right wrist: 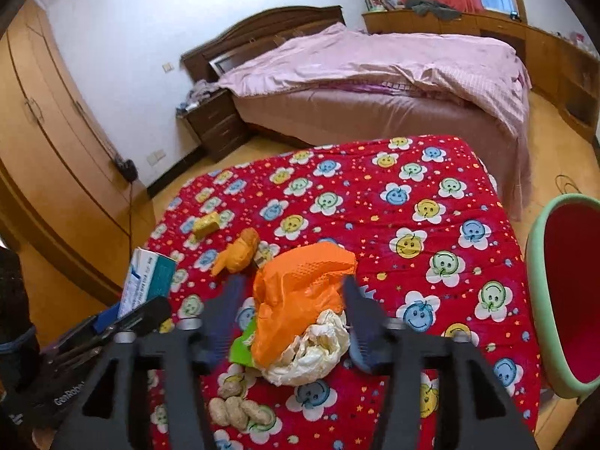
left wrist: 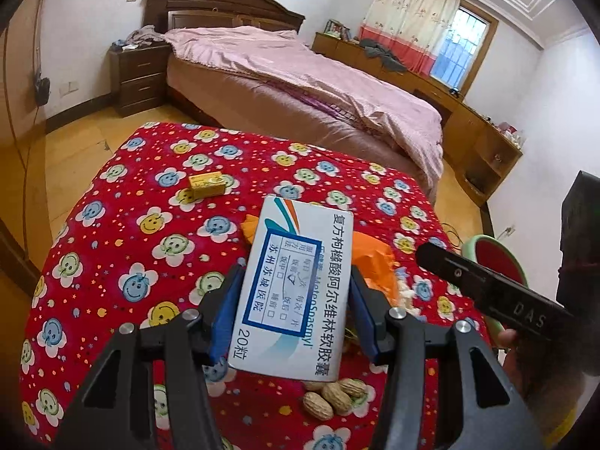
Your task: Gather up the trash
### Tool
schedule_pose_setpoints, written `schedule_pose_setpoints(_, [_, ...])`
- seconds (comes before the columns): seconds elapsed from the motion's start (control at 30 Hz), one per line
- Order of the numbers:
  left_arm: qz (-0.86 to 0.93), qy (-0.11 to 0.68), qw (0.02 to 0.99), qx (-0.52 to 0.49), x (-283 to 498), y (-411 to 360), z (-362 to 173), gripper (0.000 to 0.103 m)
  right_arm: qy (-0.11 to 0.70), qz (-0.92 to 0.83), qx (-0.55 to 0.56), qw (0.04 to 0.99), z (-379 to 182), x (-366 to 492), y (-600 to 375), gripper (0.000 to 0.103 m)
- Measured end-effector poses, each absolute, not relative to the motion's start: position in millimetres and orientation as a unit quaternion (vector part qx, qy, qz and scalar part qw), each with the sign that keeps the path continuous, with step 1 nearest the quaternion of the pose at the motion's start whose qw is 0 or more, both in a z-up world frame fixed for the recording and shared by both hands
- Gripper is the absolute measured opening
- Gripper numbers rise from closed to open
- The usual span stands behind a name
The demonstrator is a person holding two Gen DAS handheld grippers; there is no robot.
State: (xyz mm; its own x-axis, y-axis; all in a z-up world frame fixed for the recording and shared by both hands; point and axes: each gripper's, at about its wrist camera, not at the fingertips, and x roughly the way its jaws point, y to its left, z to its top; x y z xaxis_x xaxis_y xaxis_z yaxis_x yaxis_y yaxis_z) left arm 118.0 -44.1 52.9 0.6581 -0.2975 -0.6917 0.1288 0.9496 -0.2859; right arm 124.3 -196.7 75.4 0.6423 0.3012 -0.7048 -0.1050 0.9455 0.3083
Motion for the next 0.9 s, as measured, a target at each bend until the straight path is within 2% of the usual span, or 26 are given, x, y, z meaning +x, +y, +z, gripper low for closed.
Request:
schedule_pose_setpoints(0.13, [-0.106, 0.407, 0.901, -0.112, 128, -37, 41, 0.054, 0.435, 0.102, 0.093, 0.890, 59, 142, -184, 0.071])
schedule_pose_setpoints(0.4, [-0.091, 0.426, 0.892, -0.121, 145, -24, 21, 0.054, 0.487, 0.107, 0.030, 0.866, 26, 172, -160, 0.071])
schedule_pose_setpoints(0.5, [-0.089, 0.430, 0.890, -0.124, 147, -21, 17, 0.054, 0.497, 0.114, 0.045, 0.859, 19, 177, -164, 0.070])
schedule_pose_setpoints(0.57, [-0.088, 0.431, 0.889, -0.124, 147, -21, 16, 0.054, 0.497, 0.118, 0.056, 0.858, 18, 178, -167, 0.050])
schedule_pose_setpoints(0.6, [-0.089, 0.431, 0.889, -0.124, 148, -21, 16, 0.054, 0.498, 0.117, 0.059, 0.857, 18, 178, -169, 0.036])
schedule_pose_setpoints(0.7, [-0.094, 0.430, 0.889, -0.123, 148, -23, 16, 0.054, 0.489, 0.121, 0.071, 0.861, 22, 176, -175, 0.014])
schedule_pose_setpoints(0.8, [-0.099, 0.428, 0.890, -0.121, 145, -27, 20, 0.054, 0.472, 0.125, 0.087, 0.868, 32, 170, -181, 0.008])
schedule_pose_setpoints(0.9, [-0.105, 0.424, 0.892, -0.117, 142, -32, 26, 0.054, 0.452, 0.126, 0.096, 0.878, 44, 164, -185, 0.007])
